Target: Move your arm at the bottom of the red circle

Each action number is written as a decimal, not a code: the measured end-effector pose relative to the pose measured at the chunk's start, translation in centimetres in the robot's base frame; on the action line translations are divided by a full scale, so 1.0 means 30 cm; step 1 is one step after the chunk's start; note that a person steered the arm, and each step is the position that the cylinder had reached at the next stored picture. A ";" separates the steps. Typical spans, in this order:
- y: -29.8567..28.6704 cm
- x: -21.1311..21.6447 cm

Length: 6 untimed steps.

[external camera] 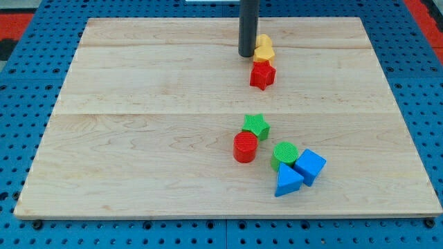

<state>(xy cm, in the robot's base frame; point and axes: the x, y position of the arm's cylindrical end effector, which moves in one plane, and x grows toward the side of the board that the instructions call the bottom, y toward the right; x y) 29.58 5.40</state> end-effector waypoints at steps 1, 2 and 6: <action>0.030 0.000; -0.064 0.000; -0.267 0.628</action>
